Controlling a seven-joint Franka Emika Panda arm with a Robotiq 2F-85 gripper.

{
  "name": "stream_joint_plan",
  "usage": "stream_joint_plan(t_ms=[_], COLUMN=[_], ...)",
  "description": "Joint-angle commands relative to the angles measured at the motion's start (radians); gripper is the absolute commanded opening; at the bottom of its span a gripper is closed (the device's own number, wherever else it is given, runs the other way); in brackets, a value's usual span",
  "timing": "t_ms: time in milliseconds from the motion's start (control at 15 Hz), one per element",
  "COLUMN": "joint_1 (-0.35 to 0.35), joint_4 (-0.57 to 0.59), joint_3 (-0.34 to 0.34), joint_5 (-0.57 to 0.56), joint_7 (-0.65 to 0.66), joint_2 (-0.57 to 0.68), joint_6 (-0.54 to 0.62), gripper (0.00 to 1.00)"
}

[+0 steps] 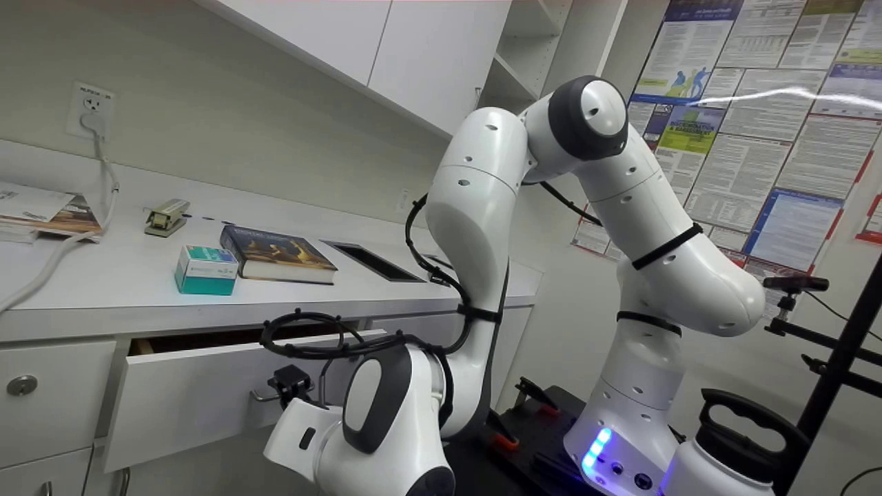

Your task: Pull open the top right most drawer of the kitchen cabinet

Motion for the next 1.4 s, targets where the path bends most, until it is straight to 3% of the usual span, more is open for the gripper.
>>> stream_joint_plan(t_ms=[0, 467, 533, 600, 1200, 1333], joint_1=[0.009, 0.012, 0.010, 0.008, -0.006, -0.008], joint_4=[0.006, 0.028, 0.031, 0.033, 0.040, 0.040], joint_3=[0.003, 0.006, 0.006, 0.007, 0.011, 0.011], joint_5=[-0.017, -0.063, -0.070, -0.076, -0.098, -0.102], joint_7=[-0.009, 0.001, 0.003, 0.006, 0.031, 0.041], joint_2=[0.015, 0.054, 0.060, 0.065, 0.096, 0.103], joint_6=[-0.092, -0.213, -0.218, -0.221, -0.222, -0.221], gripper=[1.00, 1.00, 0.75, 0.74, 0.05, 0.00])
